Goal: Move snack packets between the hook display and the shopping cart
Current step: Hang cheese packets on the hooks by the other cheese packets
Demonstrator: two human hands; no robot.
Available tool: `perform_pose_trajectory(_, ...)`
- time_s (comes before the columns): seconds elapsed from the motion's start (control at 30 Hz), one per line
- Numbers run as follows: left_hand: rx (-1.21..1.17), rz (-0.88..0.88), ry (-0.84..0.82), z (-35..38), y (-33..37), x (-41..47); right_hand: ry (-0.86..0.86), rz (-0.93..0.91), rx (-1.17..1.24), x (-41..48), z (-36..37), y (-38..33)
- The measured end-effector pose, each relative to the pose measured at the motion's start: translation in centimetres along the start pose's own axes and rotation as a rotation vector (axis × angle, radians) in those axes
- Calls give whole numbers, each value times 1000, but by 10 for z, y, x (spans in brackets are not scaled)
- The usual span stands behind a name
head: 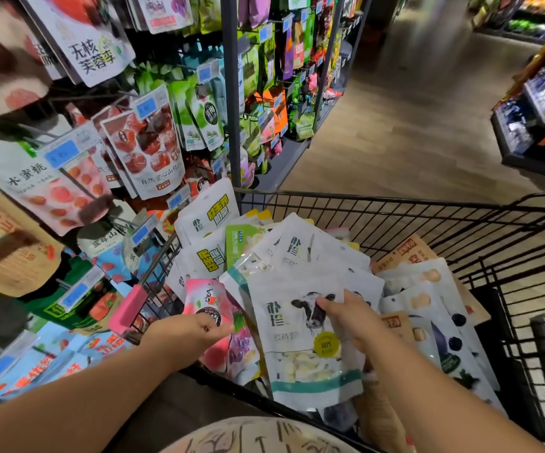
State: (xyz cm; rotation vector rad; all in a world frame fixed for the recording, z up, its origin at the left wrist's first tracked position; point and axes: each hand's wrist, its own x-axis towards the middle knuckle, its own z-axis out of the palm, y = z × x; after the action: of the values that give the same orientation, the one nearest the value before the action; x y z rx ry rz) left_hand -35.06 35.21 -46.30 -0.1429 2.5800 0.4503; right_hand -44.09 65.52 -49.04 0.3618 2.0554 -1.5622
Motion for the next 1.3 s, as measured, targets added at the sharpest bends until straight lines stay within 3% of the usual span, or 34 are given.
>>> perform_pose_trajectory(0.13, 79, 94, -54, -10, 11, -11, 5, -101, 35, 9, 34, -33)
perform_pose_trajectory(0.3, 47, 63, -63, -8, 1, -8, -197, -149, 321, 9, 81, -67)
perform_pose_trajectory(0.47, 189, 64, -54, -5, -4, -8, -212, -212, 110, 6, 99, -90)
perform_pose_trajectory(0.57, 211, 14, -24, -4, -5, -8, -139, -153, -94, 9, 89, -87)
perform_pose_trajectory(0.7, 103, -44, 18, -4, -6, -8, 271, 47, -320, 24, 48, -45)
perform_pose_trajectory(0.83, 72, -83, 73, -4, -4, -5, 469, 355, -415, 31, -1, 13)
perform_pose_trajectory(0.97, 71, -71, 87, -4, -2, -3, 455, 399, -205, 32, -13, 27)
perform_pose_trajectory(1.1, 58, -104, 74, -6, 1, -5, 444, 411, -144, 29, -12, 18)
perform_pose_trajectory(1.3, 81, -115, 50, -2, -1, -5, 279, 313, -34, 29, -2, 30)
